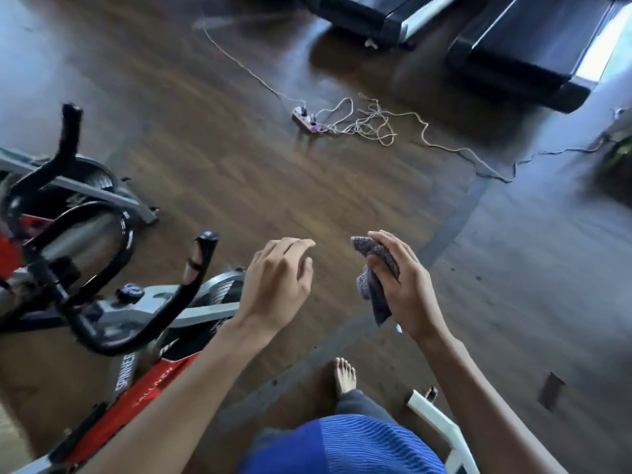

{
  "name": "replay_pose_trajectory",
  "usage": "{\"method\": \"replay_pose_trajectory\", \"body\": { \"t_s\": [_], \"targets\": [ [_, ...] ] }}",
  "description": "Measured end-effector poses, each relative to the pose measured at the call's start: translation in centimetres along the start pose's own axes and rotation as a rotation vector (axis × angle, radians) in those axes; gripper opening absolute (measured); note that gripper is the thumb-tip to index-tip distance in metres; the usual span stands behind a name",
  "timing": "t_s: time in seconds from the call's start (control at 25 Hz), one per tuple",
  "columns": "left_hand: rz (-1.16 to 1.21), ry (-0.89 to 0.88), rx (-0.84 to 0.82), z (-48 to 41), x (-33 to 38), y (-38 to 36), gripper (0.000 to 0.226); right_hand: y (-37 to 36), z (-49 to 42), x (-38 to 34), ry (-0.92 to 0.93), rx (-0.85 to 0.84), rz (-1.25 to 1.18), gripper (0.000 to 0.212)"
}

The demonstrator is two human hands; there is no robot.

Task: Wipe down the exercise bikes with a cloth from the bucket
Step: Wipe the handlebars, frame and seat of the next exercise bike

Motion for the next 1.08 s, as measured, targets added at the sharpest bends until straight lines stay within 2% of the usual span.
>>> {"method": "replay_pose_trajectory", "body": {
  "t_s": [0.24, 0.48, 0.64, 0.8, 1.08],
  "targets": [
    [-0.057, 0.010, 0.000, -8.4, 2.7, -1.4, 0.026, 4.6, -7.9, 1.4, -0.010, -0.037, 0.014, 0.033],
    [-0.133, 0.085, -0.024, -17.4, -1.8, 0.6, 0.026, 1.4, -18.7, -0.2, 0.062, -0.138, -0.007, 0.034],
    [-0.146, 0.216, 0.053, -23.1, -8.0, 2.3, 0.027, -4.5, -28.1, -2.7, 0.160, -0.275, -0.006, 0.034],
    [-0.131, 0.397, 0.141, -26.5, -15.5, 4.7, 0.027, -13.6, -36.7, -6.3, 0.274, -0.459, -0.033, 0.034],
    [-0.199, 0.891, 0.408, -21.9, -23.4, 10.5, 0.023, -30.5, -40.2, -13.8, 0.484, -1.034, -0.122, 0.033]
  ]
}}
Point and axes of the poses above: each hand's wrist, its own z-axis away from the middle knuckle, its own y-axis out of the back of the hand, x = y × z, the point moved 3 cm from there along -z, towards the middle knuckle, and after that the axes turned 2 degrees about -z, right-handed, at the moved point
